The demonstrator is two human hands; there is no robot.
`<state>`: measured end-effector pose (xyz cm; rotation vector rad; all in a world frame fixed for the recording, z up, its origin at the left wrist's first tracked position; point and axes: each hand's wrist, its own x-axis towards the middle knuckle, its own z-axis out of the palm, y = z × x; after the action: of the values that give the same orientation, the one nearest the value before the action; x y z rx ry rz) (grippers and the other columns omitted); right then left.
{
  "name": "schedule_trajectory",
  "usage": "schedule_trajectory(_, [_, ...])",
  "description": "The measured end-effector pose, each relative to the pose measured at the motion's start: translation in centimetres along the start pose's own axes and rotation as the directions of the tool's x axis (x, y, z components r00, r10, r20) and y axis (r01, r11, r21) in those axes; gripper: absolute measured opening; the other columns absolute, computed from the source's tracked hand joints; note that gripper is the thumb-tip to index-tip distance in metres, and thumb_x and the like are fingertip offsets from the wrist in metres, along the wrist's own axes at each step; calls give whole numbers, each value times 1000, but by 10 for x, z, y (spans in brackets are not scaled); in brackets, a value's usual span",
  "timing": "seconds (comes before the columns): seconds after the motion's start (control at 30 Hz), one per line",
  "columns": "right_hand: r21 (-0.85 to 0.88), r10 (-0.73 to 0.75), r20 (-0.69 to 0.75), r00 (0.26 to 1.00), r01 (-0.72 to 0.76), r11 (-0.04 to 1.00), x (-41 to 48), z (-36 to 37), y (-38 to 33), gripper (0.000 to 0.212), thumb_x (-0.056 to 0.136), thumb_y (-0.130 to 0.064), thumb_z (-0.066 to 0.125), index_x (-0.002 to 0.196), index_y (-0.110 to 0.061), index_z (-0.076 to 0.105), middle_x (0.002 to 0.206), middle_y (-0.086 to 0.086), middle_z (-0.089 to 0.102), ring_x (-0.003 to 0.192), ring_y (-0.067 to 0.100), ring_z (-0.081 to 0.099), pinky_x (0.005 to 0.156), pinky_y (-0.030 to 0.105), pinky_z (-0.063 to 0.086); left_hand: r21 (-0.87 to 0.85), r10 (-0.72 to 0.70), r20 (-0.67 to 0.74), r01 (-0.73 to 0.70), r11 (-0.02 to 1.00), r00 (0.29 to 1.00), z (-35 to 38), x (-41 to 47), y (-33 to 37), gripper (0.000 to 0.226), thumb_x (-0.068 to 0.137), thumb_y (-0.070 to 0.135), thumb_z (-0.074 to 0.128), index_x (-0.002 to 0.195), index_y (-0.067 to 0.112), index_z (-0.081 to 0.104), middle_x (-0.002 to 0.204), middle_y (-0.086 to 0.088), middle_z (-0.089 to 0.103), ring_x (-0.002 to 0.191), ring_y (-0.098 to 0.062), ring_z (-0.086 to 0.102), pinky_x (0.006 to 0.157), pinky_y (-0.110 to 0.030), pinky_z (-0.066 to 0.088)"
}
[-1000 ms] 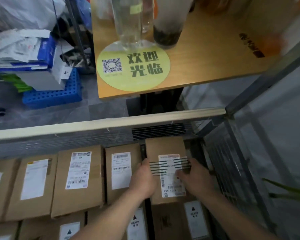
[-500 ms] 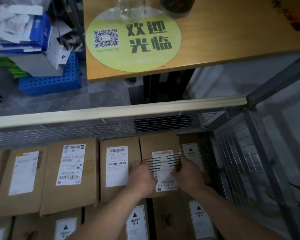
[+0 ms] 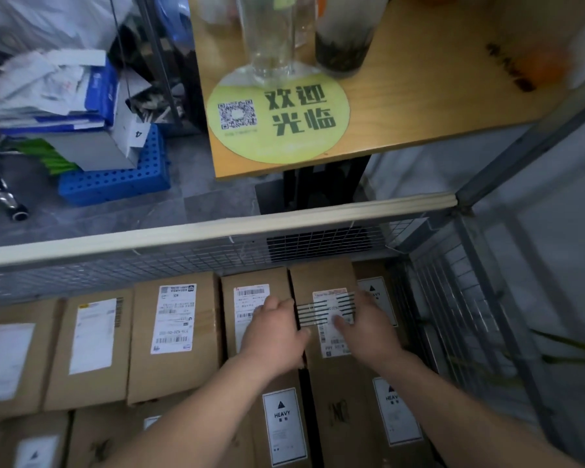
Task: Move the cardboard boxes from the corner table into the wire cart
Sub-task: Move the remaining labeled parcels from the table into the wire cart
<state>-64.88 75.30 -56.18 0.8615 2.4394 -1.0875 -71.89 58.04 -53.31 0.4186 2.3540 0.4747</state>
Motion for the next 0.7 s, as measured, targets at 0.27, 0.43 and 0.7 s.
schedule_trajectory(0.27, [-291,-133,-107,985,97,952,-97,-48,-79,66,103,-54,45,156,-16,35,160,6,40,148,23,36,116,38,35,239,209,-124,-175,955,970,-87,-76,20,72,98,54,47,156,15,29,160,-4,29,149,-25,23,120,-43,26])
schedule_trajectory(0.43, [-327,-160,-246,956,73,942,-177,-95,-135,63,101,-56,44,147,-12,47,152,8,49,144,25,40,113,39,37,312,344,-123,-293,904,931,-145,-139,37,75,98,59,41,158,16,25,164,-3,25,152,-25,17,122,-43,23])
schedule_trajectory(0.7, [-316,-138,-435,890,-7,949,-291,-170,-178,40,100,-57,45,108,-20,59,113,2,66,112,27,60,80,36,43,363,542,-184,-455,813,820,-202,-217,95,69,94,65,43,148,22,39,150,1,45,140,-20,39,113,-42,37])
